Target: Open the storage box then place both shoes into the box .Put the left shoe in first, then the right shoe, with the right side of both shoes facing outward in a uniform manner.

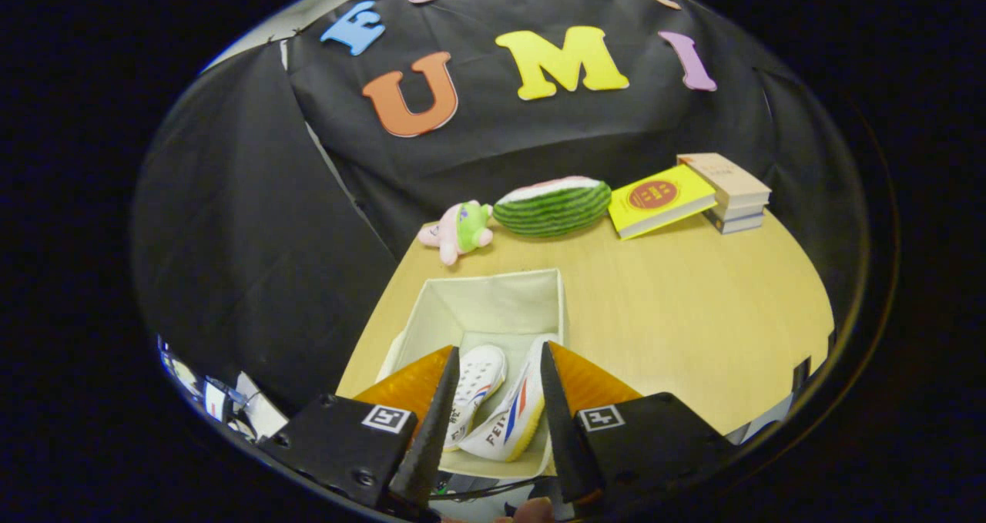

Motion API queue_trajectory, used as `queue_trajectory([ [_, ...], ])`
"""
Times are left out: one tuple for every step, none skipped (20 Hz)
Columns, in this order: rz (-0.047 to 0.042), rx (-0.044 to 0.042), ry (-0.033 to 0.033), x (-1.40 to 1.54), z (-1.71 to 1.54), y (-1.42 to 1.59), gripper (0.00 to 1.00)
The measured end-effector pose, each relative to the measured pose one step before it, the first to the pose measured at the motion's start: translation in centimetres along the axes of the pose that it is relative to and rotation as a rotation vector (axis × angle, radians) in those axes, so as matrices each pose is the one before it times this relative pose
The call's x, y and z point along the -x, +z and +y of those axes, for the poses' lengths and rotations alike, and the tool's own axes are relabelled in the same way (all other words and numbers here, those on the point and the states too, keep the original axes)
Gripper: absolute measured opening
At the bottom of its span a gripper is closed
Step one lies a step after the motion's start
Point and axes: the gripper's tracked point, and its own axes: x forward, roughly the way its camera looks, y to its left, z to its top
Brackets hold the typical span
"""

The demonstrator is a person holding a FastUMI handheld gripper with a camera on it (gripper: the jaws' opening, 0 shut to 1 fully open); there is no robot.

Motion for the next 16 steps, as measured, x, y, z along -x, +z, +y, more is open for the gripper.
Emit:
queue_trajectory([
  [-0.03469,0.02586,0.01047,0.661,0.227,0.361,0.65],
  [-0.03532,0.01929,0.00511,0.622,0.128,0.553,0.66],
  [-0.03133,0.02091,-0.00005,0.772,-0.271,0.596,0.66],
  [-0.03614,0.01631,-0.00421,0.767,-0.247,0.778,0.66],
  [-0.04267,0.01126,-0.00136,0.874,-0.269,0.676,0.67],
  [-0.04228,0.01252,0.00018,0.707,-0.341,0.911,0.72],
  [-0.04848,0.00698,-0.00410,0.825,-0.646,0.806,0.76],
  [-0.04378,0.00550,-0.00786,0.770,-0.757,0.844,0.80],
  [-0.04088,0.00467,-0.00465,0.708,-0.750,0.625,0.85],
  [-0.03718,0.00385,-0.00316,0.653,-0.717,0.634,0.85],
  [-0.02676,0.00949,0.00375,0.617,-0.542,0.479,0.86],
  [-0.01841,0.00166,0.00546,0.721,-0.314,0.409,0.89],
  [-0.03524,-0.00039,0.00748,0.764,-0.224,0.810,0.91],
  [-0.02377,0.01566,-0.00107,0.536,-0.369,0.487,0.92],
  [-0.02339,0.02239,-0.00591,0.726,-0.613,0.190,0.92],
  [-0.02503,0.02276,-0.00718,0.541,-0.297,0.243,0.92],
])
